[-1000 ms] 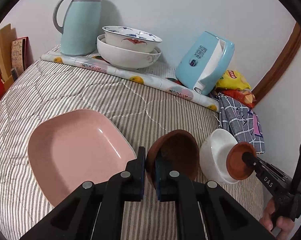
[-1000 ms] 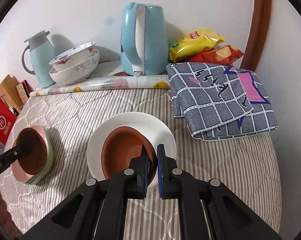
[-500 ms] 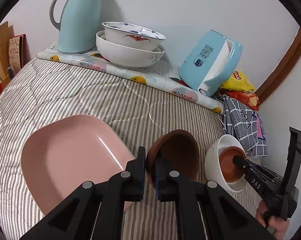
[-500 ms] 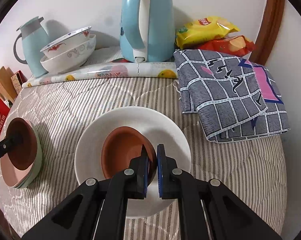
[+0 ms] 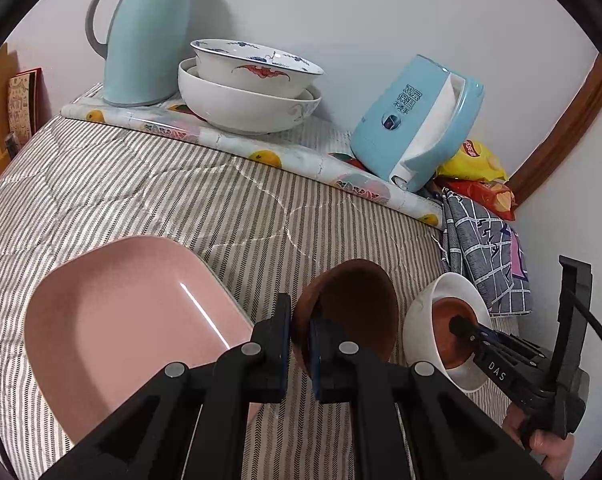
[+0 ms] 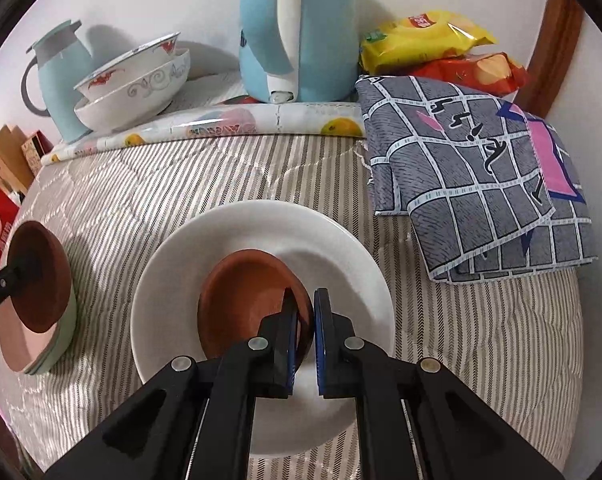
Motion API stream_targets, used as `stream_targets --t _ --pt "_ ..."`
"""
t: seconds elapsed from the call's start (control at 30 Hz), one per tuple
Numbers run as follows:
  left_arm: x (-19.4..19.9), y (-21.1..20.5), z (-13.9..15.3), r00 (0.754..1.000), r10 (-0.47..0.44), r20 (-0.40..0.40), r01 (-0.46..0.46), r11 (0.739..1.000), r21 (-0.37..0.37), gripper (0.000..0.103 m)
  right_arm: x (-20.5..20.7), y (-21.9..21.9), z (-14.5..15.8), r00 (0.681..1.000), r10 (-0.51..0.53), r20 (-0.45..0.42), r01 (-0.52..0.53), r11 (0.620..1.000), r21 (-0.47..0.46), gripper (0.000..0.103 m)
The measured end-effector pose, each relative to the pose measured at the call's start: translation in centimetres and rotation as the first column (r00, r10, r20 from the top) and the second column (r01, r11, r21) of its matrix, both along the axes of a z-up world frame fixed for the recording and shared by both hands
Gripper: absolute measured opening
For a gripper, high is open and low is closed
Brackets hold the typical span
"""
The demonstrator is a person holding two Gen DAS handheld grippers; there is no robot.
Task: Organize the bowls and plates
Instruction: 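Lower the terracotta bowl into the white bowl and open the right tool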
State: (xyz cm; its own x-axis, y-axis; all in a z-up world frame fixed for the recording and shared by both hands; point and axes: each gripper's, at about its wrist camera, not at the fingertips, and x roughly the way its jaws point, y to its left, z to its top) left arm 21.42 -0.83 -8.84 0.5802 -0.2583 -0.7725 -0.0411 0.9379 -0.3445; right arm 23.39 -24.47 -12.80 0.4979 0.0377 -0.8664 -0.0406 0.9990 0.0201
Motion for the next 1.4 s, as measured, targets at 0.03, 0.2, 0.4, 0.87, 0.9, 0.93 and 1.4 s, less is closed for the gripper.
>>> stream_targets --t 0.03,0.2,0.4,0.87,0.9,0.93,1.4 --pt "0.1 0.0 -0.1 1.000 -0.001 -0.003 0.001 1.000 0.000 0.008 0.1 0.1 -0.1 1.000 0.007 -0.006 -0.007 1.000 -0.007 0.008" --pt "0.2 -0.1 -0.4 1.000 -0.003 -0.011 0.003 1.000 0.001 0.008 0.3 0.7 -0.7 0.999 0.037 -0.025 -0.039 0.997 -0.070 0.010" --pt "0.3 0.0 -0.5 1.000 -0.003 -0.017 0.003 1.000 -0.001 0.008 0.6 1.2 -1.0 0.996 0.069 -0.051 -0.075 0.991 -0.115 0.014" --pt "-0.2 -0.4 0.0 1.000 -0.019 -0.011 0.019 1.000 0.011 0.008 -0.4 1.7 -0.7 0.997 0.071 -0.026 -0.075 0.984 -0.160 0.029" --pt "-0.3 -0.5 0.1 1.000 -0.022 -0.010 0.022 1.000 0.013 0.008 -0.6 1.7 -0.5 0.997 0.070 -0.019 -0.073 0.985 -0.158 0.033" --pt "-0.3 -0.6 0.1 1.000 -0.025 -0.009 0.025 1.000 0.014 0.008 -0.8 1.6 -0.3 0.998 0.067 -0.009 -0.067 0.985 -0.159 0.035" --pt "-2.2 -2.6 2.7 0.998 -0.054 0.034 0.052 0.998 0.040 0.008 -3.6 -0.8 3.3 0.996 0.020 0.085 -0.014 0.997 -0.072 0.038"
